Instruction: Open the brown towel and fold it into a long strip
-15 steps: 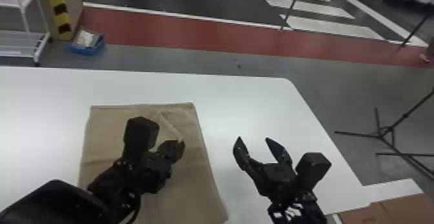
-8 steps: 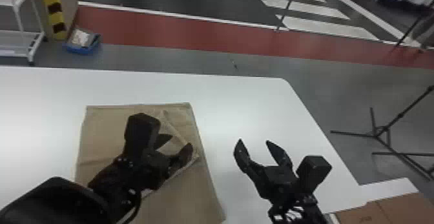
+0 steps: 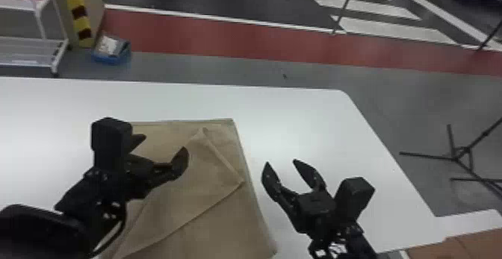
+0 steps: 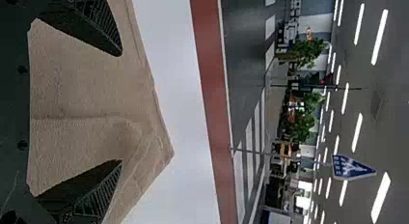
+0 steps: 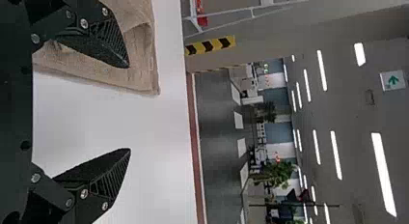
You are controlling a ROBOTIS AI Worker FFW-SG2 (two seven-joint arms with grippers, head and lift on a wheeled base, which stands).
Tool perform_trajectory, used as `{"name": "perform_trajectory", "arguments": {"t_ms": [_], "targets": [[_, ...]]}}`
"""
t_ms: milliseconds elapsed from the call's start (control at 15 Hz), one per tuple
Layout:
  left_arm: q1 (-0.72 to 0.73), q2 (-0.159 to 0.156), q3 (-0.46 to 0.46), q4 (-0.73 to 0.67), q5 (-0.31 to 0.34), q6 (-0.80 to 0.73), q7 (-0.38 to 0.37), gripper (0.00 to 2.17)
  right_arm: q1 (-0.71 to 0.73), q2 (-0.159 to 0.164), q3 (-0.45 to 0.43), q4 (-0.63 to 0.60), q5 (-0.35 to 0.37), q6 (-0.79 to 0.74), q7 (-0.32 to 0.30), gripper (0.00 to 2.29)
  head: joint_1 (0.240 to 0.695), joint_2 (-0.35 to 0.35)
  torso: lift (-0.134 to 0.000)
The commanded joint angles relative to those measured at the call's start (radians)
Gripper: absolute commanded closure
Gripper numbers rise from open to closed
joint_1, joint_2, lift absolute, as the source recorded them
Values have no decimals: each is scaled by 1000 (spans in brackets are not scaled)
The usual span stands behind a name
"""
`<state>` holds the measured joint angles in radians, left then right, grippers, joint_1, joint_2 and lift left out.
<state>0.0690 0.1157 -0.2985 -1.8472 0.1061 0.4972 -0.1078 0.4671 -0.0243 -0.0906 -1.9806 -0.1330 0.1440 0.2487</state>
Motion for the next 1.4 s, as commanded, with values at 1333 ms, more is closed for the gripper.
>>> {"name": "perform_trajectory", "arguments": {"t_ms": [1333], "targets": [[34,28,33,62,-3,-139,-10,90,-136,-3,130,109,173,233,57,917,695,-74,-123]]}}
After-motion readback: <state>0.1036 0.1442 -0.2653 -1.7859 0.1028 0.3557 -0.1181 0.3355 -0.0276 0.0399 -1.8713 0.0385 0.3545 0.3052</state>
